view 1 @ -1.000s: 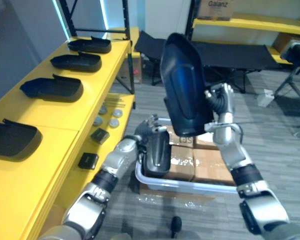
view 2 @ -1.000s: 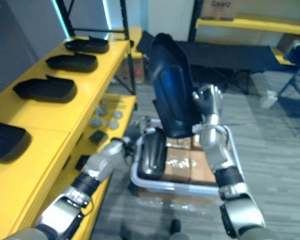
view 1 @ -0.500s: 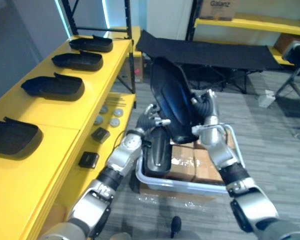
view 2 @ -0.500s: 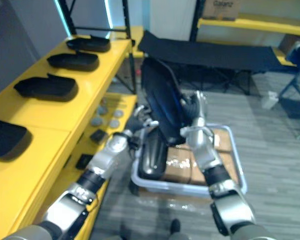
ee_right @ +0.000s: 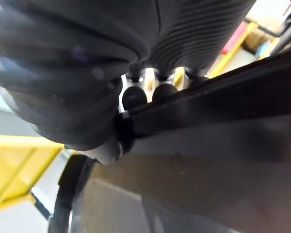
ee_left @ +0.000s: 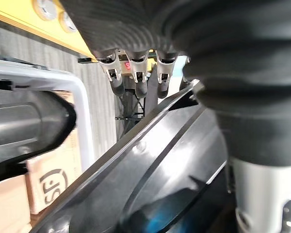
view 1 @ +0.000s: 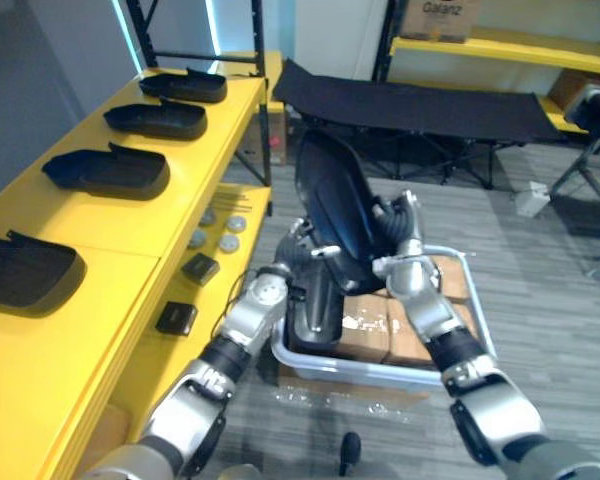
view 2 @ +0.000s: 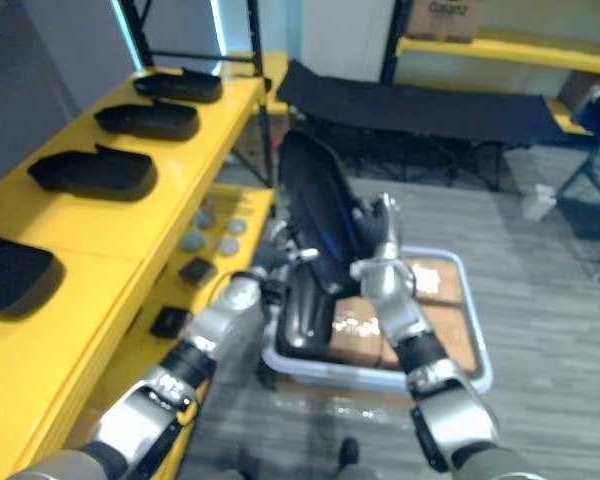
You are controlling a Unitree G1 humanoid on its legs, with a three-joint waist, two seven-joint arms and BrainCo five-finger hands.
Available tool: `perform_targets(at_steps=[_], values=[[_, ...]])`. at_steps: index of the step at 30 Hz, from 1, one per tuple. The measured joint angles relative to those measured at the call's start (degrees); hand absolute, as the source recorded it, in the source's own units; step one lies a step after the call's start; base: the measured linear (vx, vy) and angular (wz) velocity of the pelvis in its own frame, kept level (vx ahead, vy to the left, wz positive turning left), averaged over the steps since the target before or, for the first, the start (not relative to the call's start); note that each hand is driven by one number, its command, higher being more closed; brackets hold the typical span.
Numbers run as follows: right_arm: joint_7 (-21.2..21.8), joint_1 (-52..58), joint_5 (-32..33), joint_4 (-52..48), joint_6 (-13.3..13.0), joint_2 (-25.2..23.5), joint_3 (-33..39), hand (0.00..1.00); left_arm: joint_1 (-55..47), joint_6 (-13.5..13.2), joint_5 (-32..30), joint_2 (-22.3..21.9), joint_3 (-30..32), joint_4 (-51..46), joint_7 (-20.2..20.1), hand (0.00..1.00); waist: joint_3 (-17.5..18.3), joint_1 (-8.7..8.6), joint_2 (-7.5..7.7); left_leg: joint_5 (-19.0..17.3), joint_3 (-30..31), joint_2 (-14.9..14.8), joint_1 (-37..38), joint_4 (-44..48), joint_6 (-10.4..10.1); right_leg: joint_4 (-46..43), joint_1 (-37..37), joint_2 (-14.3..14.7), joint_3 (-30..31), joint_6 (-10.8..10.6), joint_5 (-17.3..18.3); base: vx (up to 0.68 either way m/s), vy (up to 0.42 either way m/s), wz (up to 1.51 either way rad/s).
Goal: Walk over and take plastic housings, then place them on the shelf
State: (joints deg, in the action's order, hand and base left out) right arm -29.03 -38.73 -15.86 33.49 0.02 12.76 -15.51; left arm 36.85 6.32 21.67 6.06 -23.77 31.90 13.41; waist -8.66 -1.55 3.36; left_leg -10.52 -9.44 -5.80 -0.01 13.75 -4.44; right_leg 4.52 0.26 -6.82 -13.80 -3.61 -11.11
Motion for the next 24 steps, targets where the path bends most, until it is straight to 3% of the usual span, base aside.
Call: perform_targets(at_steps=[5, 15, 24], values=[[-1.32, -0.33, 1.64, 0.01, 0.36, -0.97, -0.26, 1.00, 0.00, -2.18, 0.97, -0.39, -0.18, 0.67, 1.71, 0.00, 0.00, 0.54, 0.03, 0.01, 0.01, 0.04, 0.04, 0.00, 0.01, 0.00, 0.01, -0.01, 0.00, 0.00, -0.01, 0.00, 0.000, 0.00], [-4.58, -1.66, 1.68, -0.05, 0.12, -3.41, -0.55, 1.00, -0.02, -9.49, 6.71, -2.84, 0.24, 0.84, 9.11, 0.00, -0.04, 0.57, 0.11, 0.04, -0.15, 0.04, 0.96, -0.16, 0.06, 0.01, 0.72, -0.01, 0.21, 0.03, -0.07, 0.00, -0.001, -0.01], [-5.01, -1.06, 1.71, -0.06, -1.38, -4.67, -0.55, 1.00, -0.04, -11.83, 14.69, -4.81, 1.39, 1.06, 10.67, 0.00, -0.10, 0.56, 0.22, 0.10, -0.32, -0.22, 1.03, -0.26, -0.06, 0.00, 0.67, -0.01, 0.46, 0.04, -0.06, 0.00, 0.000, 0.00]])
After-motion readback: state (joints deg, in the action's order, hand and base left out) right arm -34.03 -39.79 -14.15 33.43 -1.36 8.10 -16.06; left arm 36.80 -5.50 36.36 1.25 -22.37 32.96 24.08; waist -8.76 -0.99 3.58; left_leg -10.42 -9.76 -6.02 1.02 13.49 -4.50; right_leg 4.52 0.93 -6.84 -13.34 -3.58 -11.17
